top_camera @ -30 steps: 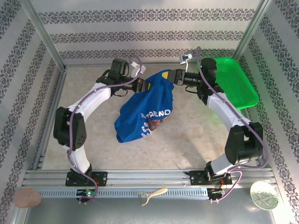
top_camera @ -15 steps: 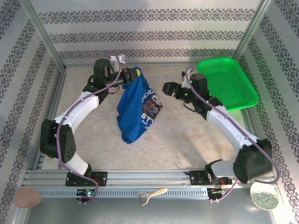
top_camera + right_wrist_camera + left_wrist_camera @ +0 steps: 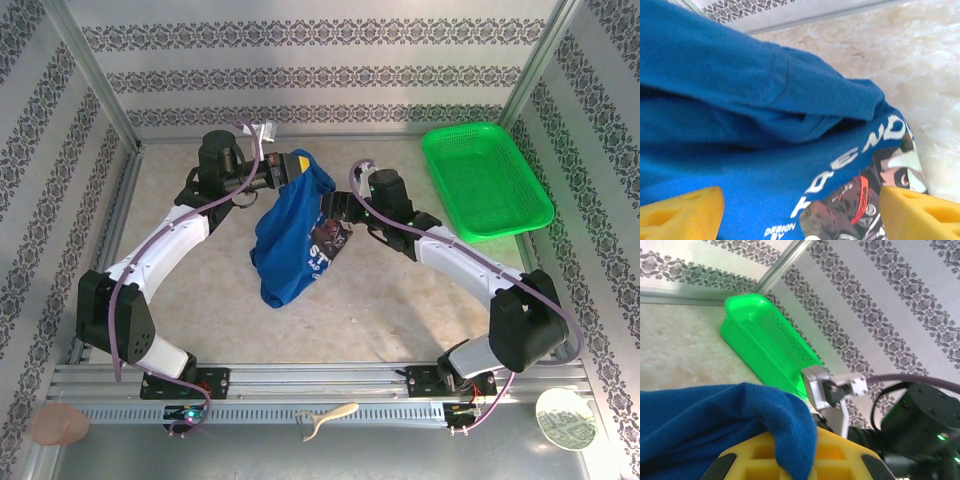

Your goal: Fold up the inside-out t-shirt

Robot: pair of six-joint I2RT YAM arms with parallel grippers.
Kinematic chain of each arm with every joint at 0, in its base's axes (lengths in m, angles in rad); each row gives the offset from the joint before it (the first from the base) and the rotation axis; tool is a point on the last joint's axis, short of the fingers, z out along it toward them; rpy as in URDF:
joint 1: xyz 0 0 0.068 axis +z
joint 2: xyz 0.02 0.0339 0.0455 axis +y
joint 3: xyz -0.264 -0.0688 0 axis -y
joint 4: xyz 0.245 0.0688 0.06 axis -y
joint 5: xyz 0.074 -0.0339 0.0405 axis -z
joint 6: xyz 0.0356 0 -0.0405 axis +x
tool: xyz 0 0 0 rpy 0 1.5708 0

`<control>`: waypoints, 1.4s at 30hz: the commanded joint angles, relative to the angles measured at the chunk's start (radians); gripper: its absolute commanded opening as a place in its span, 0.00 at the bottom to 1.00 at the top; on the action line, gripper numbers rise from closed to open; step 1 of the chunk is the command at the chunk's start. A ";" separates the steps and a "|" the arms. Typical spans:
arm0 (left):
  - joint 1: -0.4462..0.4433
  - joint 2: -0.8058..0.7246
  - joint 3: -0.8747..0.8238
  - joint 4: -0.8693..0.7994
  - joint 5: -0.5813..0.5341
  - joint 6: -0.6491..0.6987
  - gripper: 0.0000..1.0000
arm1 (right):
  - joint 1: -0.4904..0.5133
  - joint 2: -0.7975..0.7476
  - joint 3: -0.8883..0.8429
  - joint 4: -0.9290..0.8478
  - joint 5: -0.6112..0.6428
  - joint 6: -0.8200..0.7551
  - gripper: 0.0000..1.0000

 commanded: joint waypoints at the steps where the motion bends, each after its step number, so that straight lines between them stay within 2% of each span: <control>1: -0.019 -0.033 -0.009 0.022 0.057 0.022 0.00 | -0.026 0.013 0.045 0.083 -0.060 -0.050 0.81; 9: -0.032 -0.035 -0.023 0.033 0.108 0.017 0.00 | -0.075 0.005 0.029 0.134 -0.207 -0.078 0.83; 16: -0.052 0.012 0.024 0.031 0.148 0.004 0.00 | -0.068 0.096 0.094 0.118 -0.233 -0.083 0.83; 22: -0.081 0.036 0.063 0.025 0.184 0.002 0.00 | -0.071 0.281 0.208 0.114 -0.219 -0.063 0.83; 26: -0.084 0.037 0.061 0.071 0.204 -0.036 0.00 | -0.072 0.430 0.307 0.108 -0.266 -0.029 0.81; 28: -0.084 0.035 0.060 0.066 0.202 -0.033 0.00 | -0.078 0.469 0.323 0.128 -0.303 -0.003 0.75; 29: -0.080 0.032 0.057 0.060 0.196 -0.028 0.00 | -0.083 0.475 0.321 0.141 -0.327 0.010 0.66; 30: -0.075 0.027 0.049 0.064 0.189 -0.028 0.00 | -0.090 0.471 0.309 0.159 -0.352 0.021 0.47; 32: -0.054 0.019 0.022 0.085 0.172 -0.038 0.00 | -0.106 0.444 0.276 0.189 -0.404 0.035 0.18; 34: -0.020 0.008 -0.016 0.116 0.132 -0.055 0.00 | -0.133 0.395 0.231 0.226 -0.466 0.061 0.00; 38: 0.077 -0.006 -0.091 0.055 -0.050 -0.027 0.00 | -0.186 0.268 0.110 0.340 -0.595 0.133 0.00; 42: 0.120 0.026 -0.109 -0.057 -0.216 0.050 0.00 | -0.206 0.148 0.029 0.433 -0.697 0.205 0.00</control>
